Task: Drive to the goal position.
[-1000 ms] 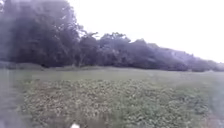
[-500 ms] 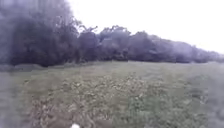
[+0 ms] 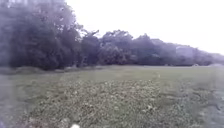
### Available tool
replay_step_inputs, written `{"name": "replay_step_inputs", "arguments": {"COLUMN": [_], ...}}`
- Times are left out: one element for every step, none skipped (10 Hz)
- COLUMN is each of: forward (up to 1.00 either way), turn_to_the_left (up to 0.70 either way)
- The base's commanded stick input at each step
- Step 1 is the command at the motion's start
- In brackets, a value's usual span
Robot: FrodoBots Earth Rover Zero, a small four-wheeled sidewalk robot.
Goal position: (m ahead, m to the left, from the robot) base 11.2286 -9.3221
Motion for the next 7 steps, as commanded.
{"name": "replay_step_inputs", "arguments": {"forward": [0.00,0.00,0.00,0.00,0.00,0.00,0.00], "turn_to_the_left": [0.00,0.00,0.00,0.00,0.00,0.00,0.00]}}
